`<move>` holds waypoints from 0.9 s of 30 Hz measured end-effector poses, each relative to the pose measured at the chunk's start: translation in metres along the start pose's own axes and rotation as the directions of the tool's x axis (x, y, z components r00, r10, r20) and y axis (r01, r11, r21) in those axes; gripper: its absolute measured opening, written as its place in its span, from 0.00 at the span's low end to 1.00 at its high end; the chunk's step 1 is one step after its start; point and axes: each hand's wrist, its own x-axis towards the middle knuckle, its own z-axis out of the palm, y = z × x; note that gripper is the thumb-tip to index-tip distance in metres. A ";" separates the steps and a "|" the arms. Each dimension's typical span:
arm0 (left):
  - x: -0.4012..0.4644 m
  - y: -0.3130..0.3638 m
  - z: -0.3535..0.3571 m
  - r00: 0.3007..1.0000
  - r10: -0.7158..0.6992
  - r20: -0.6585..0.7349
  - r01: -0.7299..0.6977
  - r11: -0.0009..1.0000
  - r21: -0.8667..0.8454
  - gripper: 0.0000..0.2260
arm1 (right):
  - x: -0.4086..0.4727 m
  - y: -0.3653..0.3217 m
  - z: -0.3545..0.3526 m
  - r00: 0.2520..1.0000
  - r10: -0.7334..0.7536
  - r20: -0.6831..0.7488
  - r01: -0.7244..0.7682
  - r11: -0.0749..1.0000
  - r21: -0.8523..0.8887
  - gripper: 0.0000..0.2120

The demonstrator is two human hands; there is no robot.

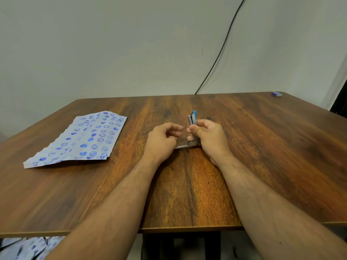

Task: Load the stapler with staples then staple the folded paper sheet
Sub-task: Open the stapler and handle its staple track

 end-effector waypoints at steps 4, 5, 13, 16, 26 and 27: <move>0.001 0.001 -0.002 0.991 0.097 -0.096 -0.102 0.994 -0.048 0.11 | -0.002 -0.004 -0.002 0.999 -0.020 0.028 0.018 0.998 0.060 0.09; 0.001 0.001 -0.002 0.987 0.124 -0.106 -0.132 0.989 -0.065 0.11 | -0.002 -0.005 -0.002 0.998 -0.022 0.053 0.020 0.999 0.048 0.11; -0.002 0.003 -0.005 0.986 0.142 -0.091 -0.155 0.975 -0.156 0.09 | -0.003 -0.003 -0.002 0.991 -0.043 0.124 0.055 0.994 -0.096 0.13; -0.001 0.002 -0.005 0.988 0.120 -0.099 -0.131 0.985 -0.113 0.07 | -0.004 -0.002 0.000 0.988 -0.073 0.134 0.088 0.990 -0.112 0.16; -0.004 0.004 -0.004 0.992 0.005 -0.125 -0.007 1.000 -0.020 0.05 | -0.010 -0.005 0.003 0.977 -0.125 0.170 0.158 0.967 -0.200 0.15; -0.004 0.004 -0.004 0.991 -0.002 -0.132 0.001 1.000 -0.010 0.05 | -0.010 -0.005 0.003 0.976 -0.134 0.174 0.169 0.963 -0.209 0.15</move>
